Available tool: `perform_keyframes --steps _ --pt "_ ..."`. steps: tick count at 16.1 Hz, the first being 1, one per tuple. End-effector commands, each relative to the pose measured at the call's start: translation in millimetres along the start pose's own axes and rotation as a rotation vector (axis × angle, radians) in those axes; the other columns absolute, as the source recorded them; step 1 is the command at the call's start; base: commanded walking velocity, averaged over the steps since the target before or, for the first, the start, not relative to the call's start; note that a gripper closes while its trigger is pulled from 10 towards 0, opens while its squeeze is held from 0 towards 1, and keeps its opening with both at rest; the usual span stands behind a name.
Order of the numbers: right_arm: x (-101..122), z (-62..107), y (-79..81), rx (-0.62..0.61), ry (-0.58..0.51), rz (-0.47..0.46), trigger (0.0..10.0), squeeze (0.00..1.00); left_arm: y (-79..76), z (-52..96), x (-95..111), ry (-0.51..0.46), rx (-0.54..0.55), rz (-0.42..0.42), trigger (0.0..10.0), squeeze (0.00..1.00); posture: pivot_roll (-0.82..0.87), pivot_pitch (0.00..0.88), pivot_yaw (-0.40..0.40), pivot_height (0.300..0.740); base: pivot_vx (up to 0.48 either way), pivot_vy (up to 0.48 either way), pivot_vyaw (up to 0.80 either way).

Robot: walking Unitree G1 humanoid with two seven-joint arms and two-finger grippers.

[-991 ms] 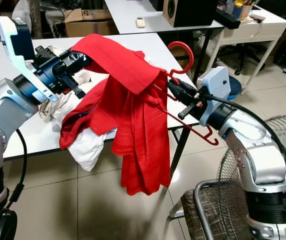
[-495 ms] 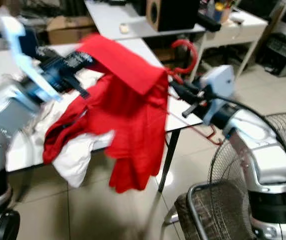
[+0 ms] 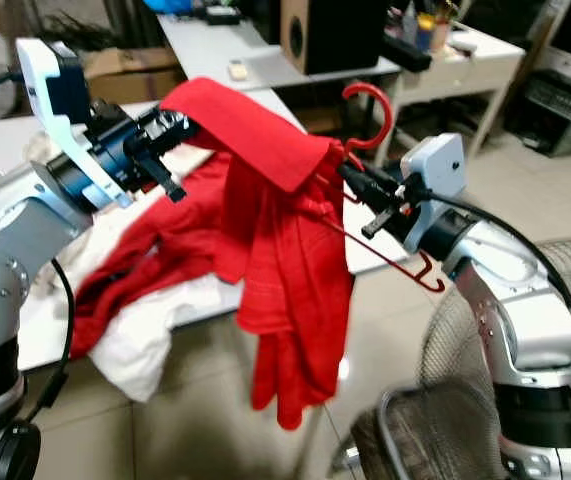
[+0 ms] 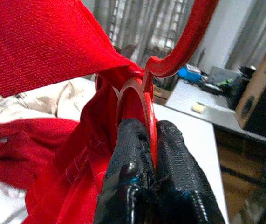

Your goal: Hang hanger

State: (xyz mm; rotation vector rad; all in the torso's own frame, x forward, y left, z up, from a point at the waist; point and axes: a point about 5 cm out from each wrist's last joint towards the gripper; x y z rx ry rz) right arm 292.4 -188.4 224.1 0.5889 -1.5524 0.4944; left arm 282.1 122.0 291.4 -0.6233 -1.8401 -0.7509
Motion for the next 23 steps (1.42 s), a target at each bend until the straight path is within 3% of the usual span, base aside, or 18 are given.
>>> perform_keyframes --steps 1,15,17,19,20,21,23 --pt "8.1 -1.7 1.5 0.008 -0.037 0.023 10.0 0.0 4.6 2.9 6.9 -0.014 0.017 -0.022 10.0 0.0 -0.1 0.0 -0.016 0.74 0.337 0.0 0.0" --pt "7.9 -2.8 5.9 0.087 -0.014 0.027 10.0 0.0 6.4 2.4 7.3 -0.009 0.025 -0.026 10.0 0.0 -0.09 0.0 -0.016 0.74 0.276 0.0 0.0" --pt "7.7 -1.2 6.8 0.122 0.011 0.044 10.0 0.0 6.4 0.4 8.8 -0.013 0.012 -0.031 10.0 0.0 -0.09 0.0 -0.016 0.74 0.0 0.0 0.0" --pt "12.4 -5.9 -6.6 0.118 0.06 0.133 10.0 0.0 6.6 -6.6 15.5 -0.053 -0.017 -0.046 10.0 0.0 -0.1 0.0 -0.007 0.74 0.0 0.0 0.0" --pt "30.8 -16.5 -24.4 0.05 0.023 0.211 10.0 0.0 12.2 -13.6 24.0 -0.1 -0.004 -0.083 10.0 0.0 -0.1 0.0 -0.005 0.74 0.0 0.0 0.0" --pt "72.3 -28.8 -40.9 -0.033 -0.118 0.308 10.0 0.0 25.3 -24.1 41.1 -0.176 0.057 -0.151 10.0 0.0 -0.1 0.0 -0.007 0.74 0.0 0.0 0.0" --pt "167.3 -30.9 -43.5 -0.083 -0.528 0.342 10.0 0.0 59.4 -32.6 90.6 -0.398 0.259 -0.197 10.0 0.0 -0.09 0.0 -0.017 0.74 0.0 0.0 0.0"
Point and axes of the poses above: a point about 5 cm out from each wrist's last joint towards the gripper, its own z axis pointing back from the gripper into the wrist, its own x axis along the axis of the wrist's last joint, y = z × x, and after that the axes turned 14 degrees about -z, right-handed
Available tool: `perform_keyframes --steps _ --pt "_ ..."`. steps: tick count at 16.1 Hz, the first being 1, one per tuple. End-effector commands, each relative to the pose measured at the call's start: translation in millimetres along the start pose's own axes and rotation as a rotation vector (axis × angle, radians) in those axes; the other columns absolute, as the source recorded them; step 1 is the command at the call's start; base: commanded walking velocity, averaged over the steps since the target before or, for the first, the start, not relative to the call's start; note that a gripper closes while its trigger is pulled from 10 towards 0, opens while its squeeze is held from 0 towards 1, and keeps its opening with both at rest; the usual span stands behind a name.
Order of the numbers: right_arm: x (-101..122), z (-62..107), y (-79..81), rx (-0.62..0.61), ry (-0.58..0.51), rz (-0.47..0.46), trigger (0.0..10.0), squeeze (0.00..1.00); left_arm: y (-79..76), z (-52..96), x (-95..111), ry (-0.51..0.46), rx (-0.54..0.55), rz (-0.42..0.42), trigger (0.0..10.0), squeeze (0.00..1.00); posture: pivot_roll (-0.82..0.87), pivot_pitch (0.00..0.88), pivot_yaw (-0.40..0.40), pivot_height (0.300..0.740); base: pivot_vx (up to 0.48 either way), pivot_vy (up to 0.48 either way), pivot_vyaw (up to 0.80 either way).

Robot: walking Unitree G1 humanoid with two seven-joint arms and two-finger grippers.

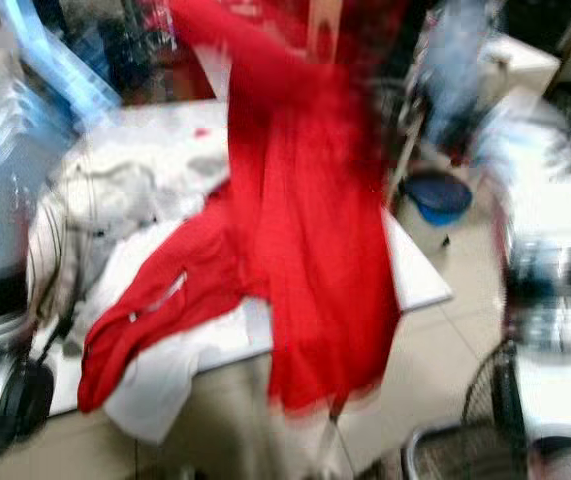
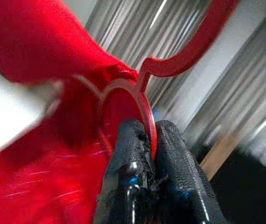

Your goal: Hang hanger

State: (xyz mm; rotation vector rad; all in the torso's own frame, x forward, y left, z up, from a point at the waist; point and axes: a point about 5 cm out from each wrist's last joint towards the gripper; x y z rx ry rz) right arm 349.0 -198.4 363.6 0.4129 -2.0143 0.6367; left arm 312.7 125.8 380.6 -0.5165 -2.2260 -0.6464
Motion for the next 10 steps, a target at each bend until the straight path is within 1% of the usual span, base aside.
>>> perform_keyframes --steps 1,2,3,4,5,6,7,8,9,10 --pt "45.1 1.5 -18.3 -0.073 -0.227 0.029 10.0 0.0 27.8 -1.9 27.4 -0.14 0.156 -0.048 10.0 0.0 -0.09 0.0 -0.017 0.74 0.0 0.0 0.0" --pt "61.8 -2.8 -20.6 -0.064 -0.301 0.051 10.0 0.0 37.8 -4.8 42.6 -0.219 0.194 -0.03 10.0 0.0 -0.08 0.0 -0.02 0.74 0.0 0.0 0.0" --pt "60.1 -5.0 -20.1 -0.048 -0.292 0.06 10.0 0.0 39.6 -5.0 45.3 -0.234 0.197 -0.028 10.0 0.0 -0.08 0.0 -0.02 0.74 0.0 0.0 0.0" --pt "41.3 -7.5 -18.2 -0.034 -0.225 0.095 10.0 0.0 38.3 -3.1 38.3 -0.201 0.185 -0.04 10.0 0.0 -0.08 0.0 -0.02 0.74 0.0 0.0 0.0" --pt "17.5 -6.5 -13.4 -0.01 -0.164 0.079 10.0 0.0 34.0 0.2 24.4 -0.149 0.181 -0.051 10.0 0.0 -0.08 0.0 -0.016 0.74 0.0 0.0 0.0" --pt "-18.2 -0.2 -2.0 0.034 -0.08 0.028 10.0 0.0 27.8 6.3 1.6 -0.061 0.182 -0.063 10.0 0.0 -0.08 0.0 -0.016 0.74 0.0 0.0 0.0" --pt "-52.3 10.5 12.9 0.086 0.014 -0.023 10.0 0.0 21.5 14.6 -24.5 0.061 0.178 -0.082 10.0 0.0 -0.08 0.0 -0.013 0.74 0.0 0.0 0.0" --pt "-68.8 18.1 22.1 0.108 0.064 -0.044 10.0 0.0 17.8 20.5 -41.2 0.156 0.179 -0.103 10.0 0.0 -0.08 0.0 -0.013 0.74 0.0 0.0 0.0" --pt "-84.9 26.5 31.0 0.12 0.11 -0.077 10.0 0.0 13.9 27.5 -58.0 0.245 0.176 -0.147 10.0 0.0 -0.08 0.0 -0.013 0.74 0.0 0.0 0.0" --pt "-120.0 51.7 56.6 0.165 0.22 -0.159 10.0 0.0 5.0 52.6 -104.5 0.525 0.141 -0.261 10.0 0.0 -0.08 0.004 -0.011 0.74 0.0 0.0 0.0"
Point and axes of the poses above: a point about 5 cm out from each wrist's last joint towards the gripper, its own z axis pointing back from the gripper into the wrist, its own x axis along the axis of the wrist's last joint, y = z × x, and after that the axes turned 14 degrees about -z, right-handed
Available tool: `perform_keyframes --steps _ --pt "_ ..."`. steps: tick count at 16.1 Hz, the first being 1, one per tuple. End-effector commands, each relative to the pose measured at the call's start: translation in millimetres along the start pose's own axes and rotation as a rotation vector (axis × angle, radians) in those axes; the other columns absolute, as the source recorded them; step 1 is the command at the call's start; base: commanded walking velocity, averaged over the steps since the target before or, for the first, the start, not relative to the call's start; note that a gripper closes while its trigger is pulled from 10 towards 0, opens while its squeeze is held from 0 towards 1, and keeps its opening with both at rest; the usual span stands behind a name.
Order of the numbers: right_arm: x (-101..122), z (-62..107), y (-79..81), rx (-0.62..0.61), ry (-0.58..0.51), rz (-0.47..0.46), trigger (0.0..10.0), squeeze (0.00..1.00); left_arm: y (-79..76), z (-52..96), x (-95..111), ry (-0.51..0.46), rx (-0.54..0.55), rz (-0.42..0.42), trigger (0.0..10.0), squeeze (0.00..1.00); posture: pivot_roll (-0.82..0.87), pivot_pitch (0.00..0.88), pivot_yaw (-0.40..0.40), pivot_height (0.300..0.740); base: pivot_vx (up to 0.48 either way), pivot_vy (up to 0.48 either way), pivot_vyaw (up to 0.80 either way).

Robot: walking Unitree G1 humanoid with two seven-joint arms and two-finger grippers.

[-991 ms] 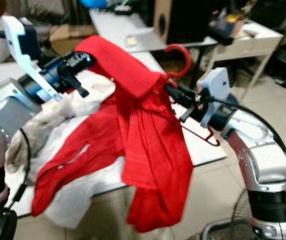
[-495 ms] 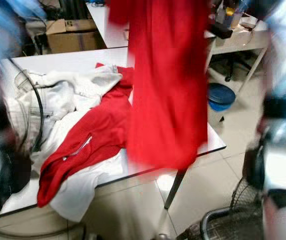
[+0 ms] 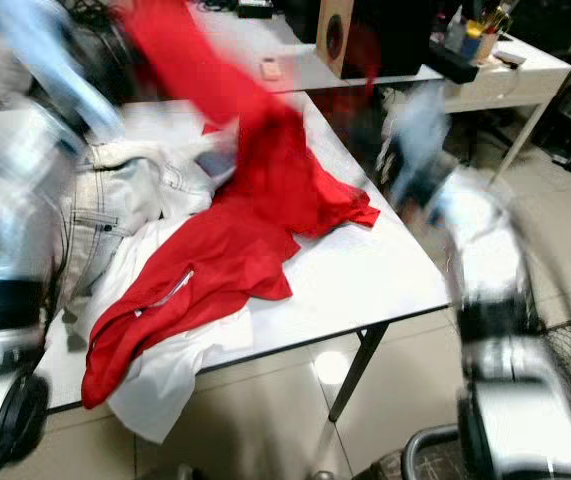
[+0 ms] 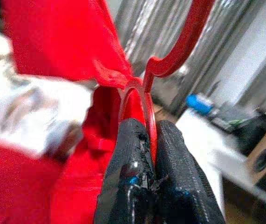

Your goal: Hang hanger

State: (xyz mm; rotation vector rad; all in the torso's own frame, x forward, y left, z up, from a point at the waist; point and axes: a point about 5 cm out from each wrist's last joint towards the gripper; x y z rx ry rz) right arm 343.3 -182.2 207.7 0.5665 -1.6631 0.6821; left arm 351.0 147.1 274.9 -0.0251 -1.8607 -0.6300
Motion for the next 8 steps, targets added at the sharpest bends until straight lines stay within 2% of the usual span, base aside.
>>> perform_keyframes --steps 1,2,3,4,5,6,8 --pt "3.9 1.2 8.3 0.049 -0.006 0.022 10.0 0.0 -4.9 -0.9 -13.5 0.097 -0.002 -0.054 10.0 0.0 -0.08 0.004 -0.011 0.74 0.0 0.0 0.0" --pt "3.9 1.2 8.3 0.049 -0.006 0.022 10.0 0.0 -4.9 -0.9 -13.5 0.097 -0.002 -0.054 10.0 0.0 -0.08 0.004 -0.011 0.74 0.0 0.0 0.0" --pt "-11.8 12.6 26.1 0.119 0.058 -0.01 10.0 0.0 2.3 1.7 -30.5 0.184 0.05 -0.053 10.0 0.0 -0.09 0.008 0.002 0.74 0.0 0.0 0.0" --pt "-16.1 20.4 35.0 0.161 0.09 -0.025 10.0 0.0 9.0 2.5 -39.1 0.231 0.083 -0.082 10.0 0.0 -0.09 0.01 0.007 0.74 0.0 0.0 0.0" --pt "-17.6 28.9 42.3 0.207 0.128 -0.031 10.0 0.0 15.2 2.9 -45.2 0.263 0.095 -0.119 10.0 0.0 -0.09 0.01 0.01 0.74 0.0 0.0 0.0" --pt "-16.8 45.3 54.8 0.31 0.217 -0.012 10.0 0.0 24.8 4.0 -53.3 0.319 0.102 -0.162 10.0 0.0 -0.09 0.011 0.014 0.74 0.0 0.0 0.0" --pt "-10.4 61.4 60.8 0.374 0.286 -0.008 10.0 0.0 36.2 5.2 -59.4 0.361 0.118 -0.192 10.0 0.0 -0.09 0.01 0.019 0.74 0.0 0.0 0.0"
Point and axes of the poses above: a point about 5 cm out from each wrist's last joint towards the gripper, its own z axis pointing back from the gripper into the wrist, its own x axis along the axis of the wrist's last joint, y = z × x, and after that the axes turned 14 degrees about -z, right-handed
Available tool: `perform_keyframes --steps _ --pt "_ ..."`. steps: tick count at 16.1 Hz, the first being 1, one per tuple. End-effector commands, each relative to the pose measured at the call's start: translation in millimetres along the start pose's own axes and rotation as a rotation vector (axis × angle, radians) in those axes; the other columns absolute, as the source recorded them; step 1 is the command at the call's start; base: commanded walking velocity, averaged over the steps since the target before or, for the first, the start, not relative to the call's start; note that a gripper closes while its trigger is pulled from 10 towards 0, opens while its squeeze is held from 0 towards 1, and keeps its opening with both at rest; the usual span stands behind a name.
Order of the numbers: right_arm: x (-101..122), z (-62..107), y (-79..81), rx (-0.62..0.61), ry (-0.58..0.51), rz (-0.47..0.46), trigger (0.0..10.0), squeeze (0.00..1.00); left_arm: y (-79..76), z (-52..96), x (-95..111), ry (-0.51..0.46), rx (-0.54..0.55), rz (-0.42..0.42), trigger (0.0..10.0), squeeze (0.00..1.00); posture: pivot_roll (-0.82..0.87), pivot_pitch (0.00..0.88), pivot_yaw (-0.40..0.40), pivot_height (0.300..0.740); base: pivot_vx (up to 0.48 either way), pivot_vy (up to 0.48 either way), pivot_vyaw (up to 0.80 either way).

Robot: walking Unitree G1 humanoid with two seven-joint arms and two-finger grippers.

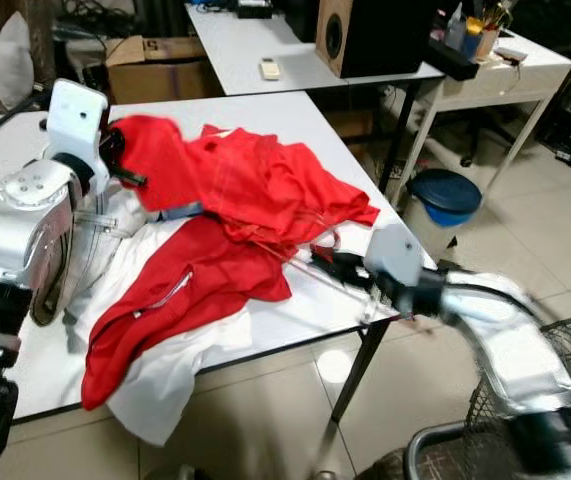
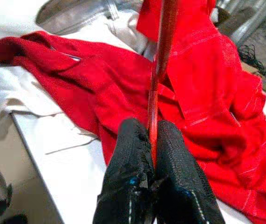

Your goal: Hang hanger

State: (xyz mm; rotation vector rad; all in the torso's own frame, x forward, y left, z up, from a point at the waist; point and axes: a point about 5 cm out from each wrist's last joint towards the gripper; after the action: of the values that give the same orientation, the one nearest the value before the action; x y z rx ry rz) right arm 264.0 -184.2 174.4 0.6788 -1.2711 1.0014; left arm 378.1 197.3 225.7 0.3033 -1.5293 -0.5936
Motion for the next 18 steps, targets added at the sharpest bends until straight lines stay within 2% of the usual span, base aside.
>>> perform_keyframes --steps 1,2,3,4,5,6,7,8,9,11,12,13,15,17,18 --pt "6.9 1.2 3.3 0.031 -0.012 0.011 10.0 0.0 5.8 -2.1 8.9 -0.024 0.014 -0.026 10.0 0.0 -0.09 0.01 0.019 0.74 0.0 0.0 0.0" --pt "15.6 14.5 3.8 0.036 -0.003 0.003 10.0 0.0 14.4 -4.3 3.2 0.009 0.024 -0.043 10.0 0.0 -0.09 0.008 0.026 0.74 0.0 0.0 0.0" --pt "15.6 14.5 3.8 0.036 -0.003 0.003 10.0 0.0 14.4 -4.3 3.2 0.009 0.024 -0.043 10.0 0.0 -0.09 0.008 0.026 0.74 0.0 0.0 0.0" --pt "23.0 21.3 3.2 0.031 -0.019 -0.004 10.0 0.0 17.0 -5.3 -1.2 0.024 0.015 -0.046 10.0 0.36 -0.09 0.007 0.028 0.74 0.0 0.0 0.0" --pt "32.3 29.1 3.6 0.029 -0.043 -0.018 10.0 0.0 18.9 -6.0 -7.1 0.043 -0.001 -0.06 10.0 1.0 -0.09 0.007 0.033 0.74 0.0 0.0 0.0" --pt "58.6 45.0 4.1 0.027 -0.155 -0.046 10.0 0.0 18.6 -2.7 -19.3 0.077 -0.073 -0.101 10.0 1.0 -0.1 0.007 0.042 0.74 0.0 0.0 0.0" --pt "72.3 52.6 4.7 0.024 -0.22 -0.057 10.0 0.0 17.5 0.2 -24.4 0.086 -0.125 -0.123 10.0 1.0 -0.1 0.006 0.043 0.74 0.0 0.0 0.0" --pt "72.3 52.6 4.7 0.024 -0.22 -0.057 10.0 0.0 17.5 0.2 -24.4 0.086 -0.125 -0.123 10.0 1.0 -0.1 0.006 0.043 0.74 0.0 0.0 0.0" --pt "84.4 60.6 -1.3 -0.031 -0.317 -0.073 10.0 0.0 17.7 12.1 -25.6 0.06 -0.259 -0.151 10.0 1.0 -0.09 0.007 0.043 0.74 0.0 0.0 0.0" --pt "85.1 60.6 -6.5 -0.097 -0.35 -0.102 10.0 0.0 15.0 30.0 -20.3 -0.058 -0.446 -0.274 10.0 1.0 -0.09 0.008 0.043 0.74 0.0 0.0 0.0" --pt "80.2 56.5 -8.3 -0.137 -0.329 -0.111 10.0 0.0 16.0 40.0 -21.2 -0.071 -0.525 -0.357 10.0 1.0 -0.08 0.006 0.03 0.74 0.0 0.0 0.0" --pt "75.6 48.8 -5.7 -0.172 -0.329 -0.152 10.0 0.0 23.8 56.6 -25.2 -0.049 -0.625 -0.417 10.0 1.0 -0.08 0.006 0.027 0.74 0.0 0.0 0.0" --pt "74.3 36.3 -6.1 -0.237 -0.396 -0.219 10.0 0.0 45.0 73.6 -31.7 0.038 -0.644 -0.449 10.0 1.0 -0.07 0.005 0.022 0.74 0.0 0.0 0.0" --pt "72.5 30.7 -10.4 -0.297 -0.443 -0.261 10.0 0.0 55.2 80.4 -27.7 0.009 -0.63 -0.408 10.0 1.0 -0.07 0.004 0.018 0.74 0.0 0.0 0.0" --pt "71.0 25.3 -9.9 -0.328 -0.469 -0.302 10.0 0.0 63.5 88.2 -19.8 -0.055 -0.616 -0.34 10.0 1.0 -0.06 0.008 0.02 0.74 0.0 0.0 0.0"
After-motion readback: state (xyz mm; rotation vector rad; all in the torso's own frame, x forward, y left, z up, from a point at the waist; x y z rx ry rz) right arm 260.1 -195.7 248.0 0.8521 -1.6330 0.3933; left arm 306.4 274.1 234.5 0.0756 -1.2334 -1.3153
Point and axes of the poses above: a point about 5 cm out from each wrist's last joint towards the gripper, its own z axis pointing back from the gripper into the wrist, its own x axis along the axis of the wrist's last joint, y = z × x, and after that the axes turned 14 degrees about -z, right-handed
